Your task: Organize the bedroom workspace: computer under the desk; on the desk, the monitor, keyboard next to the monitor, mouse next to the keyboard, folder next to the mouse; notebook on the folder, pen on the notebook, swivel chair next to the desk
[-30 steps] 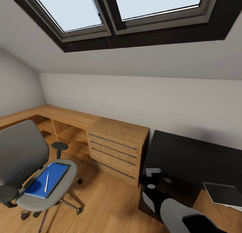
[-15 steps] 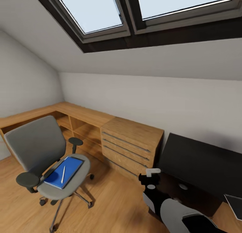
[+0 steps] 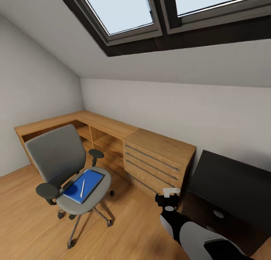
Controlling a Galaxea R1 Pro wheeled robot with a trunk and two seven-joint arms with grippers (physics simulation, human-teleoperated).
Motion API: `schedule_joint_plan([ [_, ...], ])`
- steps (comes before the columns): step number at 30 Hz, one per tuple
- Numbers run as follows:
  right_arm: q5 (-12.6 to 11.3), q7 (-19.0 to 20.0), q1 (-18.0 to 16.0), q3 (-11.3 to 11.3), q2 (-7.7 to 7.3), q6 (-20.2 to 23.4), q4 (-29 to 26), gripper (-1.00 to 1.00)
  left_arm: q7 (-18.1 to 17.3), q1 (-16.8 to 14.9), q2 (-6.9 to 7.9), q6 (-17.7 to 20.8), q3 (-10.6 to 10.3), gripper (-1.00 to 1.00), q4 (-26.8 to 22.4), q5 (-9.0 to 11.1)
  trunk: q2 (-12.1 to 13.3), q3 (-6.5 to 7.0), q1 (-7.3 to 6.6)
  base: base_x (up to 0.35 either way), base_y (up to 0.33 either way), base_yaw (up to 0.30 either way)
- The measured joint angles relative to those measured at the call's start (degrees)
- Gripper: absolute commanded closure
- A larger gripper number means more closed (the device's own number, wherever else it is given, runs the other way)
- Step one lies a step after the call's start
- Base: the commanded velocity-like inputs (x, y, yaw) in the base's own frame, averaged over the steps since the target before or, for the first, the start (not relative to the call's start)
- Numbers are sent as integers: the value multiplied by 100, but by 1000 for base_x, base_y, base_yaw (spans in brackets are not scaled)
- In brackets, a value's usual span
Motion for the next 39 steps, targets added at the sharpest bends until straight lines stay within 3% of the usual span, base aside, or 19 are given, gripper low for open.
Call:
schedule_joint_plan([
  [39,10,-1,0,17,0,-9,154,-100,0,0,17,0,32,-100,49,35,0,-266,0,0,0,189],
])
